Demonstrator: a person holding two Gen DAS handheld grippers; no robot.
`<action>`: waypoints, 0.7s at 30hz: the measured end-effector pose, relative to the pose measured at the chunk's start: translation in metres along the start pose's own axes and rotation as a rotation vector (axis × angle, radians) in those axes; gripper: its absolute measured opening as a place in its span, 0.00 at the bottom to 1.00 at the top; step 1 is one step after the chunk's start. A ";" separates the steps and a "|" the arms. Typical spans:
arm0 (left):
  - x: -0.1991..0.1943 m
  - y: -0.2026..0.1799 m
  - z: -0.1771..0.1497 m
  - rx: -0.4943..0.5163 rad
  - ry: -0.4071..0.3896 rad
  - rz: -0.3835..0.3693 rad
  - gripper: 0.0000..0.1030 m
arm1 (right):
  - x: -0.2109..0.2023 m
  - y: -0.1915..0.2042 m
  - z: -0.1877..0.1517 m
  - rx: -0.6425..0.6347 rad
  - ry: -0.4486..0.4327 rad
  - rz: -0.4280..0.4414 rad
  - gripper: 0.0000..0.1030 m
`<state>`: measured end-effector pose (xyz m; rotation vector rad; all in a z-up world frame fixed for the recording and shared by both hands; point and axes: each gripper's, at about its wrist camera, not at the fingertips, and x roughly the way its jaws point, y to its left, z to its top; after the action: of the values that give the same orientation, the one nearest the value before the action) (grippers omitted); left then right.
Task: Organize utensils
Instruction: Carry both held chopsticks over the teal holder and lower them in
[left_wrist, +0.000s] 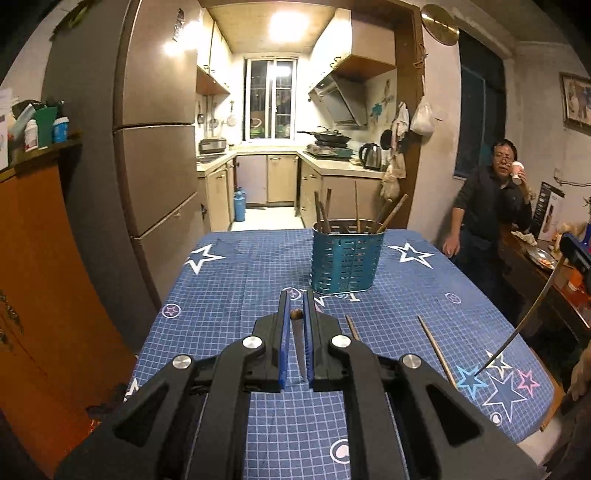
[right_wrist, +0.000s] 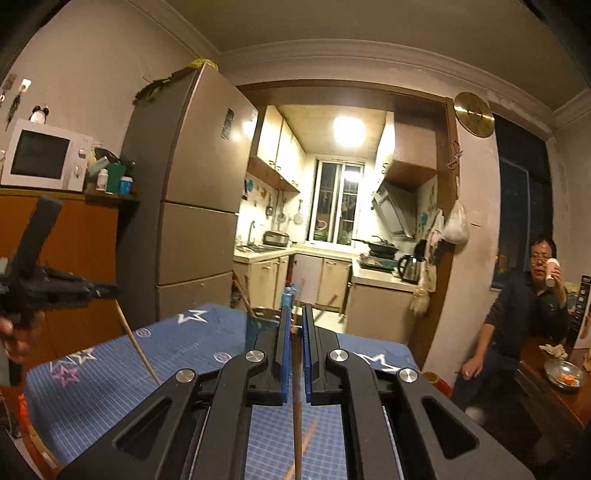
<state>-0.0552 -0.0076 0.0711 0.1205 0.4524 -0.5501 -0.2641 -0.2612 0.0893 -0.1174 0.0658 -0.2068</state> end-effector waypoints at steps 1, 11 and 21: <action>0.000 0.000 0.000 0.005 -0.003 0.011 0.05 | 0.001 0.003 0.001 -0.001 -0.002 0.006 0.07; -0.002 0.004 0.007 0.008 -0.009 0.043 0.05 | 0.023 0.016 0.017 0.011 -0.002 0.044 0.07; -0.005 -0.001 0.014 0.027 -0.045 0.100 0.05 | 0.032 0.025 0.026 0.000 -0.014 0.064 0.07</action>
<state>-0.0546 -0.0090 0.0857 0.1554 0.3930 -0.4596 -0.2254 -0.2407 0.1100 -0.1166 0.0556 -0.1416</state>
